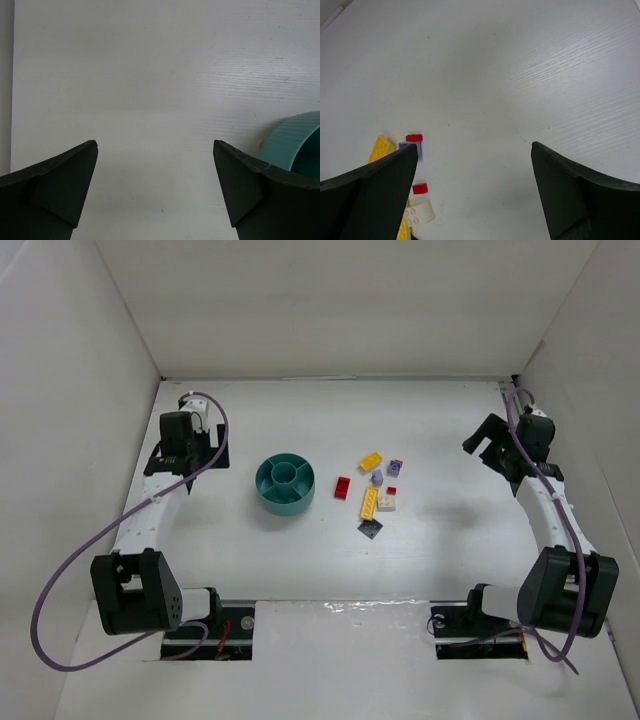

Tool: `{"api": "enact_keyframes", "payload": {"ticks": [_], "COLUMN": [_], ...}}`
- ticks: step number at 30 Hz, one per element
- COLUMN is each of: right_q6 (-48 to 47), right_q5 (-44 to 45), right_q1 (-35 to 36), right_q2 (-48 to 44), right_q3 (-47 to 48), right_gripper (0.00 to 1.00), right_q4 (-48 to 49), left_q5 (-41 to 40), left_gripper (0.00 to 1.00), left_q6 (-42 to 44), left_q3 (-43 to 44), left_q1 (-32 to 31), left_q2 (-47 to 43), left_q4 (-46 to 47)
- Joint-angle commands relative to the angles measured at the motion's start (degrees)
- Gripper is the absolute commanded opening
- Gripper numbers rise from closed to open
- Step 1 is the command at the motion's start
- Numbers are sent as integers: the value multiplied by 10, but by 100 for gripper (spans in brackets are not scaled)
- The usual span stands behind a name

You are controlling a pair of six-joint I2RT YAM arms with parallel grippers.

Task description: Sort the legos into containers by color

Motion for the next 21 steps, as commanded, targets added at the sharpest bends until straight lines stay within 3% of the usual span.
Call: {"api": "enact_keyframes", "payload": {"ticks": [1, 8, 12, 18, 19, 20, 21], "right_q6": [-25, -50, -67, -129, -143, -143, -143], "right_q5": [-32, -92, -112, -92, -92, -92, -77], "right_q1": [-3, -3, -3, 73, 84, 98, 130], "right_q2": [-12, -23, -39, -5, 9, 18, 31], "right_q3": [8, 18, 13, 64, 79, 90, 101], "right_gripper": [99, 99, 99, 98, 96, 80, 72], "right_q4": [-17, -45, -45, -102, -108, -108, -116], "left_q5": [-24, -52, -10, 71, 78, 85, 85], "left_gripper": [100, 100, 100, 100, 100, 100, 100], "left_q6": [5, 8, 46, 76, 83, 83, 88], "left_q3": [-3, 40, 53, 110, 110, 115, 115], "left_q1": [3, 3, 3, 3, 3, 3, 3], "left_q2": [-30, -9, -25, -12, -12, -12, -12], "left_q4": [9, -20, -20, -86, -86, -92, -92]}}
